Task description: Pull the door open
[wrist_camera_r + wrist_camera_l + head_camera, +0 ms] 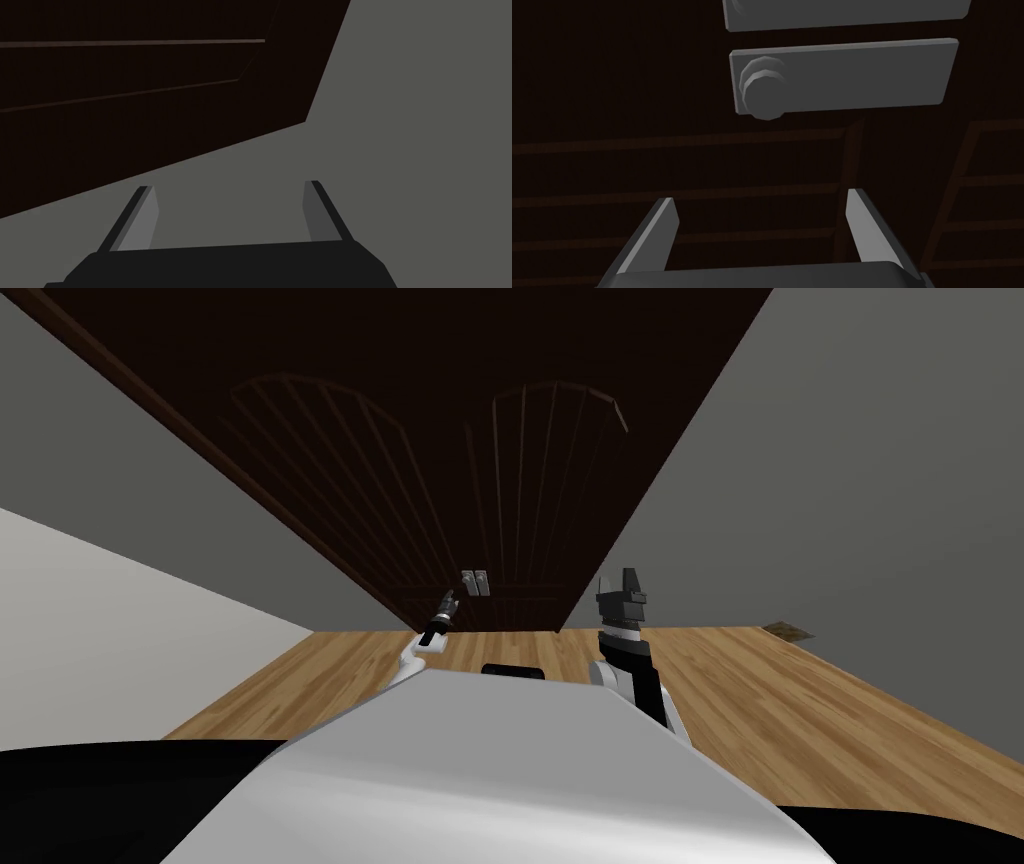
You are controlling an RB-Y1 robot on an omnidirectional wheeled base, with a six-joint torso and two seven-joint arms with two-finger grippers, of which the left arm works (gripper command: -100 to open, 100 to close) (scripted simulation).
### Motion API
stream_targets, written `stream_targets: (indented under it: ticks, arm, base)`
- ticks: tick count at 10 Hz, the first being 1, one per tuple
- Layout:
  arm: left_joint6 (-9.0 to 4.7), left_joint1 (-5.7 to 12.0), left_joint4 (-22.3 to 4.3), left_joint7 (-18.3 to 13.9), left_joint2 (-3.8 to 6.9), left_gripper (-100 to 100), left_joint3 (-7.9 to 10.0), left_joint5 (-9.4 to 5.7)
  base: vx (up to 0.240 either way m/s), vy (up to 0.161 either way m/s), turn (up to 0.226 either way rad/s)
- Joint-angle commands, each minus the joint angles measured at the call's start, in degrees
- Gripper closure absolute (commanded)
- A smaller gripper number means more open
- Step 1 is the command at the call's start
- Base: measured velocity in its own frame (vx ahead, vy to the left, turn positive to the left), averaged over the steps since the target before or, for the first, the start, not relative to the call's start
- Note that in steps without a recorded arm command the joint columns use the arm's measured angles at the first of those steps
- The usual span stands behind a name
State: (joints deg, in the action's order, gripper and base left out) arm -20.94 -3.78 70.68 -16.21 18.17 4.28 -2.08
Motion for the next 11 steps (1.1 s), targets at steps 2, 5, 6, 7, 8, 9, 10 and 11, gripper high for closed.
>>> stream_targets:
  ticks: [2,5,6,7,8,9,10,11]
  arm:
    - [0.13,-0.87,-0.9,0.1,0.84,-100,1.51,-0.24]
    - [0.34,-1.62,-2.0,0.4,1.76,-100,3.29,-0.51]
    - [0.44,-1.89,-2.6,0.5,2.18,-100,4.20,-0.63]
    - [0.52,-1.89,-3.3,0.8,2.52,-100,5.25,-0.76]
    - [0.50,-1.68,-3.5,0.9,2.45,-100,5.32,-0.76]
    - [0.46,-1.34,-3.5,1.0,2.25,-100,5.20,-0.72]
    - [0.38,-0.86,-3.4,1.0,1.91,-100,4.87,-0.65]
    - [0.27,-0.23,-3.2,1.1,1.42,-100,4.31,-0.54]
  base:
    - [-0.032,-0.005,0.098]
    - [-0.028,0.085,0.093]
    - [0.037,0.087,0.118]
    - [0.123,0.103,0.107]
    - [0.178,0.069,0.016]
    - [0.199,0.040,-0.047]
    - [0.178,0.007,-0.082]
    - [0.193,-0.021,-0.138]
